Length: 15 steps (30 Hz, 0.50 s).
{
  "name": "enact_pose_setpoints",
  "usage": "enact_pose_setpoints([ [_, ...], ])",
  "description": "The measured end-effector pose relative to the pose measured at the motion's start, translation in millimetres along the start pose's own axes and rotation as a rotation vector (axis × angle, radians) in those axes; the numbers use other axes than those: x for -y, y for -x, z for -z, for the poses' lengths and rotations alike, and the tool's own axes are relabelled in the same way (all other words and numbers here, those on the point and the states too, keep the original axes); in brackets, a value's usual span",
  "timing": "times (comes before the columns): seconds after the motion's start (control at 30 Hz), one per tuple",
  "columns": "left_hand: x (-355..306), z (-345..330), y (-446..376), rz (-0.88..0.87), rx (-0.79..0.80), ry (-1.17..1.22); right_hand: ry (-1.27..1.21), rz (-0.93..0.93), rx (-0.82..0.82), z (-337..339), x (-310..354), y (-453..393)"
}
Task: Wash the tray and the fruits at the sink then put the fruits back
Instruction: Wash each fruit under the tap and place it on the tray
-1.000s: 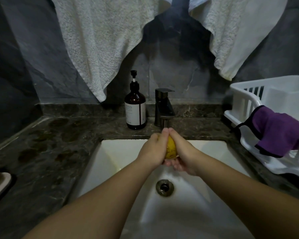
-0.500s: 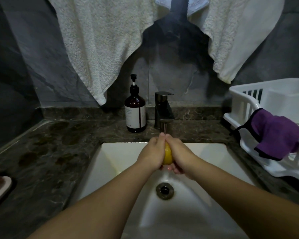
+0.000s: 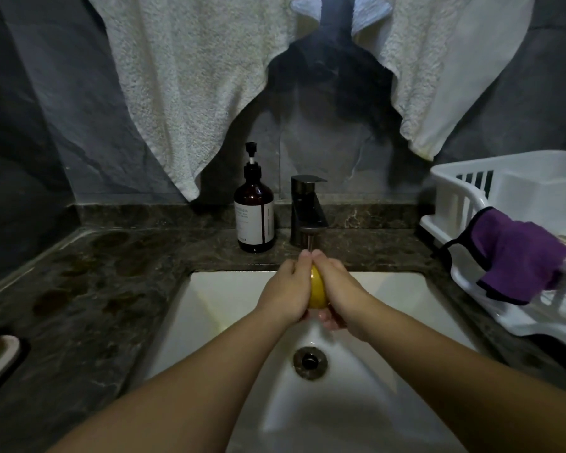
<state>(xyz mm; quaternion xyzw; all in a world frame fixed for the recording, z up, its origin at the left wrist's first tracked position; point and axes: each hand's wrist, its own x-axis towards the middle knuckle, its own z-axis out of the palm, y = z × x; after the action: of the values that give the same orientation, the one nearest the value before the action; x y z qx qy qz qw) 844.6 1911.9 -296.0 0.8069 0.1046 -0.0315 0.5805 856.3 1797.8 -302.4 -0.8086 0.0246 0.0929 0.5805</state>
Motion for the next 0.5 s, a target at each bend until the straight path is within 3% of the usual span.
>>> enact_pose_setpoints([
  [0.1,-1.7,2.0,0.1,0.097,0.126,0.143,0.051,0.117,-0.023,0.1,-3.2,0.7],
  [0.23,2.7,-0.2,-2.9,-0.006,0.046,0.011,-0.104,-0.042,0.016,1.2,0.1,1.6],
  [0.37,0.1,4.2,-0.2,0.073,0.15,0.138,-0.024,0.084,0.003,2.2,-2.6,-2.0],
  [0.5,2.7,2.4,-0.5,-0.04,0.064,-0.022,-0.012,-0.024,0.042,4.6,-0.9,-2.4],
])
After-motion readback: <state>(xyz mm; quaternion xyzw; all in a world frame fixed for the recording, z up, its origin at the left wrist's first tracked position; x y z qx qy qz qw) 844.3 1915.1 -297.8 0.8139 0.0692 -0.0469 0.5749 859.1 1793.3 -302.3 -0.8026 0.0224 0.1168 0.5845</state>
